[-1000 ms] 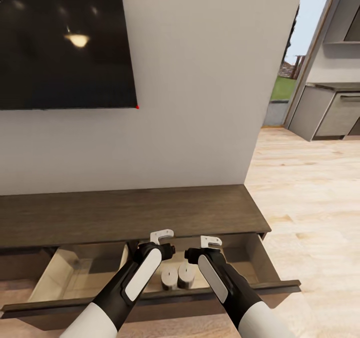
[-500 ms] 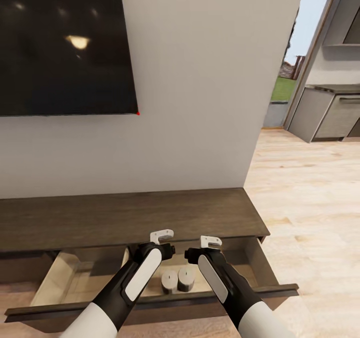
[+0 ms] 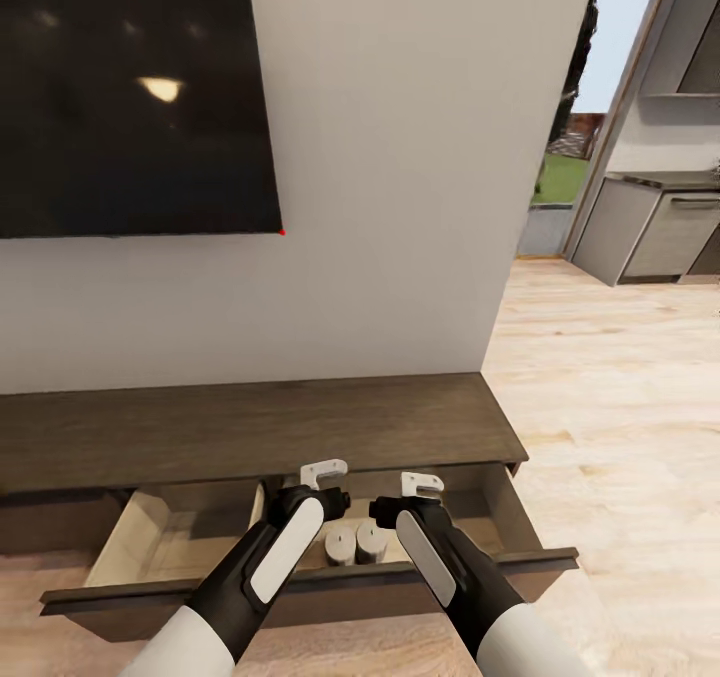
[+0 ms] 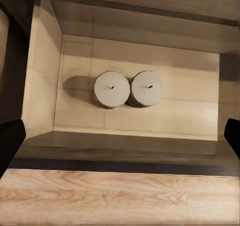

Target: Place each of the two pumpkins and all three candles from the living room inside a cabinet in the living room (use any cabinet), then make sure every cabinet is closed, and position the cauldron so it is next to a table in the living room.

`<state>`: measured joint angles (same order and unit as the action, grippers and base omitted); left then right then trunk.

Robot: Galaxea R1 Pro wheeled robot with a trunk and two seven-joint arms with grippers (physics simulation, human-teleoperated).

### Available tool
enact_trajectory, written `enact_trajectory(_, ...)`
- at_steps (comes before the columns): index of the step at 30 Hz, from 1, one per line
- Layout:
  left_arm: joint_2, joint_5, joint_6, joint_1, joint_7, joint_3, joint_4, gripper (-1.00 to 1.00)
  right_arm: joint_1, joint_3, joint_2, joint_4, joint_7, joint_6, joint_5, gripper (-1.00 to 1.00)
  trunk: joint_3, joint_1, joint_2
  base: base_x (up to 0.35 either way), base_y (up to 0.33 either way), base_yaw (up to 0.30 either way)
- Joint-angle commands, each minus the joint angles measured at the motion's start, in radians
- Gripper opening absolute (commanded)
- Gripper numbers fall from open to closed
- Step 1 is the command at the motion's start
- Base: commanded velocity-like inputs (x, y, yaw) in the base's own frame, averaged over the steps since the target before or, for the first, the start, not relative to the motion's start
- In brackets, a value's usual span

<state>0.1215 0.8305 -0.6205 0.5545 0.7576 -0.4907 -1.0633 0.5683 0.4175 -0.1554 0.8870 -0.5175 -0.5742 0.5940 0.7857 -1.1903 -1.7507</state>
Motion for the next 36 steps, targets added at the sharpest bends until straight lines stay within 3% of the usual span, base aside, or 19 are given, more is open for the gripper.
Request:
enact_trajectory(1,0.000,0.009,-0.001,0.001,0.009,-0.002,-0.001,1.00,0.001,0.003,0.000,0.001,-0.010,-0.001,0.010,1.00,-0.002,0.004,0.007,-0.231,0.000,0.000)
enact_trajectory(12,0.000,0.009,-0.001,0.001,0.008,-0.002,0.000,1.00,0.001,0.001,0.004,0.004,-0.006,0.005,0.012,1.00,-0.037,0.047,0.084,-0.225,0.000,0.000)
enact_trajectory(36,-0.004,0.008,-0.001,0.001,0.005,-0.002,0.002,1.00,0.001,-0.001,0.007,0.005,0.003,0.007,0.016,1.00,-0.112,0.139,0.252,-0.008,0.000,0.000)
